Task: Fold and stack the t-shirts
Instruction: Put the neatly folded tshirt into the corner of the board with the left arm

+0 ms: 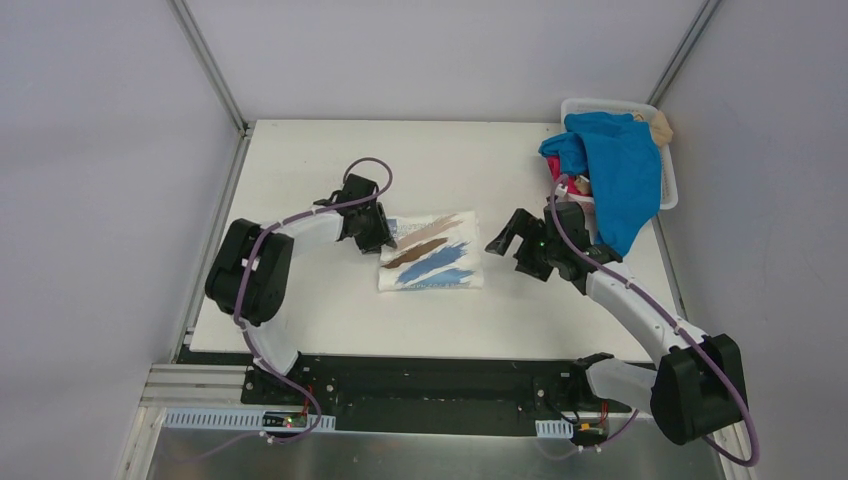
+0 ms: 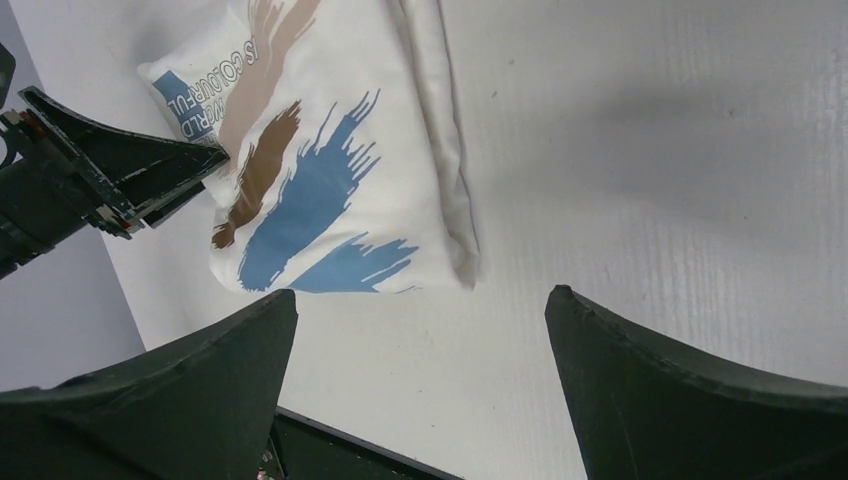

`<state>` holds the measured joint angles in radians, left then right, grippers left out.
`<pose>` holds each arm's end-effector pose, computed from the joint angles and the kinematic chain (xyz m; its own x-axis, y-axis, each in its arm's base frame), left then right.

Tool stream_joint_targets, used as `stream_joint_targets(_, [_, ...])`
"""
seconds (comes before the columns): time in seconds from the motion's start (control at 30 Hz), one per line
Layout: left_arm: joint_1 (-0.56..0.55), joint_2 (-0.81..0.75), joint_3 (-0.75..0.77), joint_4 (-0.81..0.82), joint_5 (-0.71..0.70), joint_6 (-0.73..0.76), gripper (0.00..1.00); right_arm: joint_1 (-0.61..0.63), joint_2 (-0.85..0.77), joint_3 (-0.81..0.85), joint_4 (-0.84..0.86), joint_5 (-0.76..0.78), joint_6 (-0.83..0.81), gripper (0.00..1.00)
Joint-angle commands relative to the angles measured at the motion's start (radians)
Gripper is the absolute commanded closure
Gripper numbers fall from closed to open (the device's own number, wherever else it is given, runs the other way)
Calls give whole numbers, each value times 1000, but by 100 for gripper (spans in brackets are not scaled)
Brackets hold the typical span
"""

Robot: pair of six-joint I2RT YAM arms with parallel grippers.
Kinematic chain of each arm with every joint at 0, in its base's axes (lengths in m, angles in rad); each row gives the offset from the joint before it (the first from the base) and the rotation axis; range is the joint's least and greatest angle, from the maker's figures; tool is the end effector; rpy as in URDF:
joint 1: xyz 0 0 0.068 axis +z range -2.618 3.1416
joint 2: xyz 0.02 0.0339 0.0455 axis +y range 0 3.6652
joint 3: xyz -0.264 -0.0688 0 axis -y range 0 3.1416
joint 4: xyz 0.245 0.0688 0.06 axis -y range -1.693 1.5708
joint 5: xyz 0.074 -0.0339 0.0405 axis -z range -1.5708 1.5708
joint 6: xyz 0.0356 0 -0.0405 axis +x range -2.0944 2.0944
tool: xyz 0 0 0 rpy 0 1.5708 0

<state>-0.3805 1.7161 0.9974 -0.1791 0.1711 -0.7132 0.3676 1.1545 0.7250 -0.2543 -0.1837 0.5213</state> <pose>0.3228 -0.1357 0.1733 -0.8530 -0.3532 -0.3843 -0.1237 0.8521 -0.5085 0.2267 0.0943 0.2386 -0.7530 0.2347 -0.6147 -0.1274 0.8646 0.4861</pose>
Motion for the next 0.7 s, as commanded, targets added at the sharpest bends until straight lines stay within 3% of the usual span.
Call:
stream_joint_targets(0.0, [-8, 88, 68, -18, -47, 32, 72, -5, -22, 6, -34, 40, -32, 1])
stream_joint_targets(0.1, [-8, 128, 123, -42, -89, 59, 97, -9, -27, 12, -41, 51, -51, 1])
stream_joint_targets(0.13, [-8, 137, 143, -58, -128, 73, 100, -10, -29, 15, -45, 54, -55, 1])
stream_joint_targets(0.33, [4, 223, 350, -201, -460, 177, 100, -19, -26, 32, -55, 69, -93, 1])
stream_joint_targets(0.47, [73, 306, 518, -272, -516, 260, 100, -23, -16, 49, -76, 82, -115, 1])
stream_joint_targets(0.67, [183, 445, 750, -289, -571, 502, 100, -28, -18, 50, -87, 97, -147, 1])
